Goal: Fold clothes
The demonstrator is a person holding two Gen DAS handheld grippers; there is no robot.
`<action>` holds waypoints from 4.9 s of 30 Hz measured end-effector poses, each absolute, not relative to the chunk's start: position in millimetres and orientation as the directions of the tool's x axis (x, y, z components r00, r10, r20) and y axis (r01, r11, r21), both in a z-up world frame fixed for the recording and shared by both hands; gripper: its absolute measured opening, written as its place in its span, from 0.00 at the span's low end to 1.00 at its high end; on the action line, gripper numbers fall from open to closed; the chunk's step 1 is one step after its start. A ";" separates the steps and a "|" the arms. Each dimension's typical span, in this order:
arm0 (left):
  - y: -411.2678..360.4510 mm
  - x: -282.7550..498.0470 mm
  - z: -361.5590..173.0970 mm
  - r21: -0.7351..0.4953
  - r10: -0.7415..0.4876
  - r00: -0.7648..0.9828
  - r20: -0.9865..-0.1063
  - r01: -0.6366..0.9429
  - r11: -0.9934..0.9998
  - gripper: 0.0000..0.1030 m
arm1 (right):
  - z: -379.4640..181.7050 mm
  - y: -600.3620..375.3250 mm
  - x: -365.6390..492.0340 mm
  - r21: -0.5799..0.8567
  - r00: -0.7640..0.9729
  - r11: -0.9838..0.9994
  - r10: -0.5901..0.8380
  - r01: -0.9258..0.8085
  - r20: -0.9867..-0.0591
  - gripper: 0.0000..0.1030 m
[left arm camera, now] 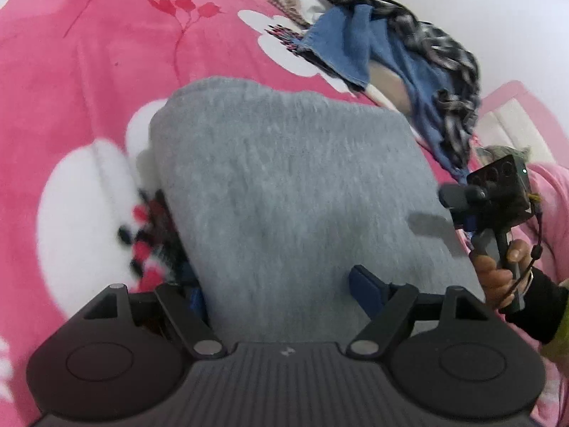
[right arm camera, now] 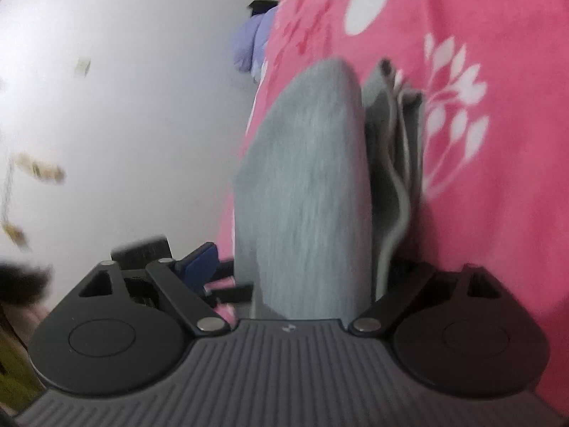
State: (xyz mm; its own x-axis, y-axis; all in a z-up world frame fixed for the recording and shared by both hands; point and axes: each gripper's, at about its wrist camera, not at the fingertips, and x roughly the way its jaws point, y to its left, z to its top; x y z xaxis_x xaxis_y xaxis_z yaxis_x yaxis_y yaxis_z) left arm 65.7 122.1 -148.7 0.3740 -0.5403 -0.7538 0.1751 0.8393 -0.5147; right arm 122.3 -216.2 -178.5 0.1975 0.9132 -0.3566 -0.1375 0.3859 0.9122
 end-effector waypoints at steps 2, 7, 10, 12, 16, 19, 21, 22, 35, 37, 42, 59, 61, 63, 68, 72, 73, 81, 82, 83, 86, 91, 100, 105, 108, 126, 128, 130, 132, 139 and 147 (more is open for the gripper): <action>116.3 71.5 -144.5 -0.511 -0.510 0.375 -0.774 0.108 0.853 0.69 | -181.5 -210.4 135.9 0.905 0.201 0.418 0.896 -0.083 -0.395 0.52; 105.4 65.4 -124.5 -0.438 -0.425 0.362 -0.830 0.049 0.897 0.46 | -148.9 -195.0 121.0 0.850 0.213 0.513 0.849 -0.116 -0.483 0.43; 88.9 68.8 -101.5 -0.368 -0.363 0.339 -0.868 0.052 0.928 0.34 | -119.1 -180.2 114.2 0.808 0.218 0.571 0.816 -0.149 -0.536 0.39; 79.2 72.3 -82.1 -0.356 -0.354 0.322 -0.878 0.055 0.933 0.30 | -97.3 -170.2 111.6 0.775 0.213 0.607 0.792 -0.179 -0.572 0.38; 59.7 79.8 -29.4 -0.306 -0.314 0.319 -0.894 0.075 0.949 0.29 | -52.6 -178.0 111.6 0.763 0.225 0.622 0.780 -0.177 -0.584 0.38; 50.6 86.9 25.6 -0.295 -0.303 0.334 -0.893 0.077 0.952 0.29 | -6.4 -198.2 113.7 0.779 0.264 0.602 0.791 -0.174 -0.552 0.37; 36.1 98.3 67.1 -0.289 -0.296 0.342 -0.892 0.074 0.955 0.29 | 25.0 -211.0 123.5 0.792 0.296 0.585 0.798 -0.174 -0.525 0.37; 28.5 102.8 88.1 -0.272 -0.283 0.353 -0.892 0.082 0.959 0.29 | 40.9 -217.3 128.3 0.798 0.312 0.577 0.801 -0.176 -0.511 0.37; -7.5 158.2 244.1 -0.138 -0.233 0.560 -0.795 0.207 0.969 0.30 | 205.0 -250.2 172.4 0.767 0.508 0.537 0.797 -0.351 -0.326 0.37; 3.9 169.8 245.1 -0.134 -0.239 0.556 -0.796 0.224 0.965 0.30 | 211.5 -238.3 180.7 0.755 0.512 0.554 0.788 -0.351 -0.341 0.37; 66.4 223.0 232.6 -0.209 -0.318 0.516 -0.796 0.258 0.943 0.30 | 208.1 -189.2 214.7 0.741 0.549 0.602 0.744 -0.299 -0.382 0.37; 357.7 492.0 19.8 -0.245 -0.256 0.417 -0.872 0.080 0.966 0.32 | -30.8 59.8 508.1 0.853 0.421 0.519 0.787 -0.057 -0.451 0.37; 380.0 522.9 5.0 -0.256 -0.262 0.415 -0.871 0.073 0.964 0.32 | -48.2 78.1 538.6 0.863 0.420 0.504 0.792 -0.042 -0.442 0.37; 396.9 551.6 -8.1 -0.271 -0.271 0.419 -0.866 0.063 0.961 0.32 | -58.5 90.3 564.2 0.865 0.425 0.500 0.791 -0.035 -0.440 0.37; 420.0 611.6 -38.3 -0.280 -0.270 0.463 -0.845 0.048 0.959 0.35 | -96.9 106.1 627.9 0.851 0.441 0.525 0.767 -0.017 -0.465 0.37; 443.9 637.4 -90.3 -0.236 -0.175 0.463 -0.869 -0.076 0.969 0.57 | -140.2 108.8 671.9 0.810 0.450 0.586 0.721 0.011 -0.527 0.49; 453.3 639.9 -102.0 -0.231 -0.155 0.452 -0.879 -0.118 0.966 0.62 | -152.0 103.4 673.2 0.791 0.453 0.610 0.692 0.048 -0.562 0.55; 467.3 580.6 -63.8 -0.184 -0.148 0.588 -0.795 -0.001 0.983 0.60 | -82.0 50.8 605.4 0.758 0.673 0.652 0.572 -0.028 -0.468 0.66; 458.6 570.1 -57.4 -0.140 -0.143 0.602 -0.786 0.051 0.989 0.60 | -67.7 61.6 592.0 0.708 0.676 0.700 0.564 -0.088 -0.474 0.60; 450.0 559.6 -51.0 -0.095 -0.138 0.616 -0.776 0.103 0.990 0.60 | -53.8 72.9 578.4 0.652 0.679 0.743 0.556 -0.148 -0.480 0.55; 413.7 536.3 -59.1 0.056 -0.095 0.605 -0.790 0.226 0.972 0.60 | -48.4 127.1 539.7 0.450 0.610 0.831 0.550 -0.327 -0.571 0.41; 397.6 521.6 -89.1 0.159 0.004 0.575 -0.818 0.220 0.963 0.60 | -113.4 167.9 513.6 0.193 0.432 0.899 0.366 -0.393 -0.824 0.17; 393.8 529.0 -48.2 0.120 -0.062 0.641 -0.765 0.236 0.964 0.61 | -28.3 160.7 591.7 0.184 0.639 0.915 0.385 -0.360 -0.666 0.18; 383.3 546.2 -93.7 0.045 -0.045 0.563 -0.826 0.145 0.988 0.62 | -83.5 147.7 646.9 0.249 0.552 0.959 0.283 -0.137 -0.784 0.15; 388.9 548.4 -80.3 -0.023 -0.062 0.547 -0.835 0.078 0.997 0.59 | -49.9 115.9 610.4 0.391 0.595 0.920 0.321 -0.012 -0.737 0.19; 295.5 369.0 68.0 0.062 0.025 0.502 -0.865 0.058 0.996 0.66 | 53.3 7.7 284.7 0.163 0.349 0.962 0.233 -0.220 -0.907 0.20; 280.8 341.2 103.3 0.075 0.064 0.510 -0.858 0.000 0.997 0.75 | 66.1 7.3 285.5 0.184 0.366 0.942 0.282 -0.281 -0.887 0.20; 263.2 321.8 130.4 0.105 0.122 0.511 -0.851 -0.062 0.993 0.84 | 79.5 9.4 295.3 0.194 0.400 0.920 0.329 -0.341 -0.856 0.24; 243.8 306.0 153.3 0.131 0.173 0.504 -0.846 -0.118 0.984 0.91 | 96.5 8.4 300.6 0.206 0.418 0.899 0.370 -0.387 -0.830 0.28; 177.4 246.5 216.2 0.149 0.301 0.517 -0.801 -0.314 0.938 0.93 | 160.6 -17.2 285.5 0.183 0.477 0.844 0.449 -0.504 -0.755 0.73; 132.5 165.3 246.8 0.107 0.328 0.584 -0.743 -0.380 0.919 0.99 | 190.2 -31.2 218.9 0.077 0.565 0.831 0.438 -0.550 -0.699 0.87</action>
State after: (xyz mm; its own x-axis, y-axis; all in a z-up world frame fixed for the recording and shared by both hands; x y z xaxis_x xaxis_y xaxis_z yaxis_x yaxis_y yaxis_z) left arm 165.3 132.5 246.8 0.5842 0.3277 -0.7425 -0.3796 0.9190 0.1069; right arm 218.9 -31.2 190.2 0.5646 0.4381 -0.6995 -0.5503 0.8315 0.0766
